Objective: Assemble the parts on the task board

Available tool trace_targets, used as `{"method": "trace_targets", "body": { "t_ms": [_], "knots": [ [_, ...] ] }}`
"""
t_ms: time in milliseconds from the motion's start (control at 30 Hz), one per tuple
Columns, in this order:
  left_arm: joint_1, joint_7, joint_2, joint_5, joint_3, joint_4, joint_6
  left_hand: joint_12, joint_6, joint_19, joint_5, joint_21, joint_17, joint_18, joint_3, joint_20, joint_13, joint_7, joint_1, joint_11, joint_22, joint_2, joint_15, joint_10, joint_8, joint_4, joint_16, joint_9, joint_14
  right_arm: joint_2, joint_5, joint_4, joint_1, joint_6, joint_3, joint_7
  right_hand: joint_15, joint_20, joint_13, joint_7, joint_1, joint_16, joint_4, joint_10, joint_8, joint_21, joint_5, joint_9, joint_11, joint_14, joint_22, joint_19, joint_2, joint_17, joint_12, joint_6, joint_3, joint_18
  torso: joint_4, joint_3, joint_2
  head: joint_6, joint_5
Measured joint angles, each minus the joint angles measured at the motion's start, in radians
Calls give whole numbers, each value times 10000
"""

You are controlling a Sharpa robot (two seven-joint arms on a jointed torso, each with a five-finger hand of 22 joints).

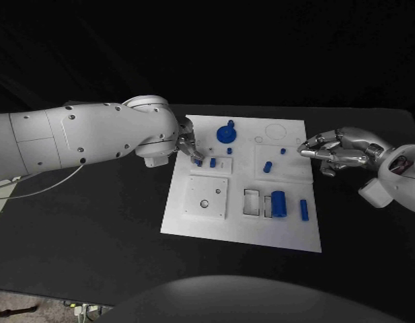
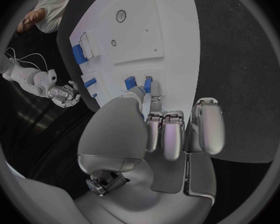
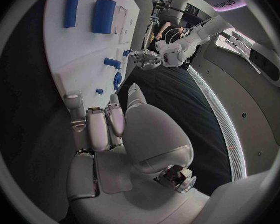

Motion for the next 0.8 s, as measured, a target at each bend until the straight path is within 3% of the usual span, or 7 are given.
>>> {"method": "trace_targets", "body": {
  "t_ms": [800],
  "knots": [
    [-57, 1, 68, -25, -18, -45, 76, -36, -90, 0, -26, -56, 6, 0, 50, 0, 0, 20, -46, 16, -2, -43, 0, -17, 48, 11, 0, 24, 0, 10, 10, -11, -16, 6, 0, 9, 0, 0, -40, 0, 0, 0, 0, 20, 0, -33, 0, 1, -21, 0, -2, 0, 0, 6, 11, 0, 0, 0, 0, -4, -8, 0, -2]
  ]
}}
